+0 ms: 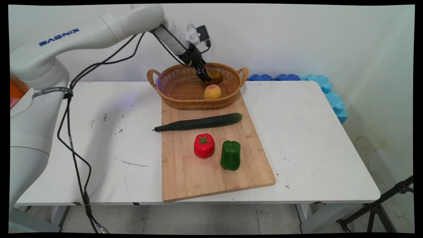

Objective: Pick up the potato from the vegetable basket, then place the picked object on the cutting board

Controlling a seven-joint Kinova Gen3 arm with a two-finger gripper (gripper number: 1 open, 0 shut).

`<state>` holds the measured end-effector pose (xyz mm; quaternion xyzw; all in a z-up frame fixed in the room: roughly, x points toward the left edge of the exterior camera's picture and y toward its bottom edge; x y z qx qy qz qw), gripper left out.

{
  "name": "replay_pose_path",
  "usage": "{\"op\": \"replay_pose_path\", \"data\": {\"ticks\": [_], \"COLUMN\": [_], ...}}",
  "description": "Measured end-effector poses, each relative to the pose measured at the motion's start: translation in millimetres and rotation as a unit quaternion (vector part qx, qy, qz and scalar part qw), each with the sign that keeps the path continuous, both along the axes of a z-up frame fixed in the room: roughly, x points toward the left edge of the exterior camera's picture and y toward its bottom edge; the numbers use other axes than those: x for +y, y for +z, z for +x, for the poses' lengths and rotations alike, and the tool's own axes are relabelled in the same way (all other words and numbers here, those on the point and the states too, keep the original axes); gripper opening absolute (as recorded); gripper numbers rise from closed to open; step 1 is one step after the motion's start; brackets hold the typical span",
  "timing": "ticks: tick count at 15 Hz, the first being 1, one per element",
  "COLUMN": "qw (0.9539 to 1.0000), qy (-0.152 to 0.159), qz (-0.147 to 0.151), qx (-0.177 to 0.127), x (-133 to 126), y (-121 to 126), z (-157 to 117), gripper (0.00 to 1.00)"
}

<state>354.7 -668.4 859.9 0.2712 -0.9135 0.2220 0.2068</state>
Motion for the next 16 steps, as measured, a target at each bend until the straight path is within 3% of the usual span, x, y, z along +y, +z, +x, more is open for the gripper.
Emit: {"op": "replay_pose_path", "data": {"ticks": [8,9,16], "qw": [0.9999,0.9999,0.9998], "qy": [-0.006,-0.007,-0.01], "qz": [0.01,0.01,0.009], "qx": [-0.009,-0.009,-0.011], "x": [-22.0,-23.5,-27.7], "y": [-24.7,-26.4,-29.0], "z": [-16.9,-18.4,-23.5], "gripper": [1.0,0.0,0.0]}}
